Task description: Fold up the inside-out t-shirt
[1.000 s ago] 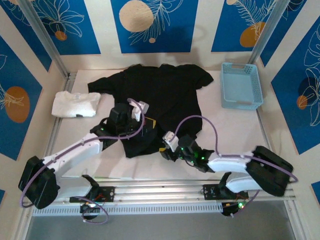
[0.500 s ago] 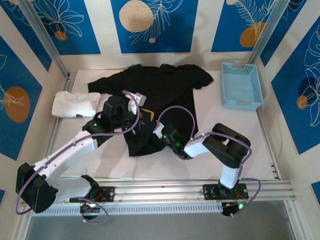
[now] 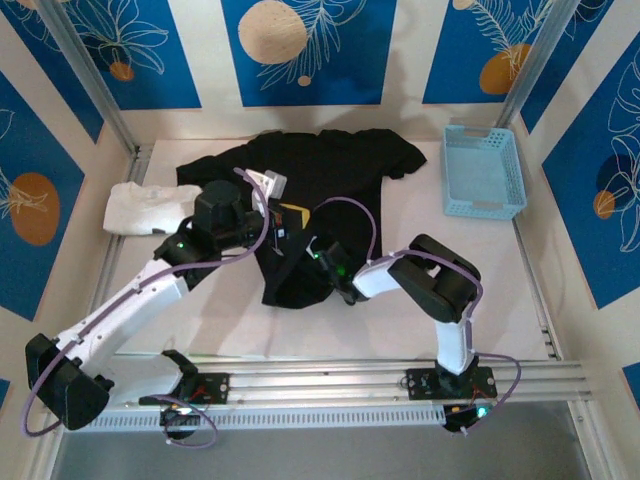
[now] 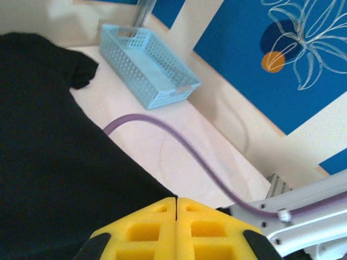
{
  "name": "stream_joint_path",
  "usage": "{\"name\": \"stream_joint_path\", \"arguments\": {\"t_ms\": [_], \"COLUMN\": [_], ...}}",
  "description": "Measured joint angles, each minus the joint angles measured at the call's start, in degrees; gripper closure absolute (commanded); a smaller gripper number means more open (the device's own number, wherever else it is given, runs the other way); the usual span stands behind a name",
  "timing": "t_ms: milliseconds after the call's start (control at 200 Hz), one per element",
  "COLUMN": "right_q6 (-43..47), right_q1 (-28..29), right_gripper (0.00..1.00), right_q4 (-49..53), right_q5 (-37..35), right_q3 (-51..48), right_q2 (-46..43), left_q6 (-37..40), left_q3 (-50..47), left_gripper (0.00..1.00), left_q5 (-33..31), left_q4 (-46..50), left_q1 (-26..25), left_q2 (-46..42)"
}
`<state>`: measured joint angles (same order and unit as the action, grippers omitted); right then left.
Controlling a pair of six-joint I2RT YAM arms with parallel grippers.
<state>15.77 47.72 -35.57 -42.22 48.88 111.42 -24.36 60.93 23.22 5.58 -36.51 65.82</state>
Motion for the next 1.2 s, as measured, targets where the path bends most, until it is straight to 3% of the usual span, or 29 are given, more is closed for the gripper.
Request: {"name": "stream_joint_path", "arguments": {"t_ms": [180,770,915,960,1040,1200], "right_q6": [0.17,-5.81,-7.91,-8.41,-9.25,-10.23], "right_q1": [-1.75,-7.58,-7.93,-8.02,-8.15,-8.39], "right_gripper": [0.51,0.39,0.39,0.39,0.39,0.40], "right_q4": [8.02,35.04,38.23,38.62,39.10,39.69], "right_q5": [-1.40,-0.52,0.72,1.33,2.47,3.91], "right_q3": [11.82,37.57,38.88,38.75,38.29,38.10], "right_q2": [3.65,14.80,15.26,15.26,15.19,15.17], "left_q6": [-0.83,-0.81,1.92,3.45,6.45,8.61], "left_q3": [2.64,10.25,10.47,9.27,5.60,0.76], "left_gripper": [1.00,1.00,1.00,0.80,0.62,0.46], "left_q5": [1.36,5.62,0.85,-3.17,-11.04,-16.68], "left_q4": [-0.24,0.00,2.75,4.22,6.25,8.70], "left_q1": [-1.62,-7.50,-8.31,-8.31,-8.04,-5.66], "left_q2": [1.46,1.64,0.00,-1.18,-2.97,0.13]}}
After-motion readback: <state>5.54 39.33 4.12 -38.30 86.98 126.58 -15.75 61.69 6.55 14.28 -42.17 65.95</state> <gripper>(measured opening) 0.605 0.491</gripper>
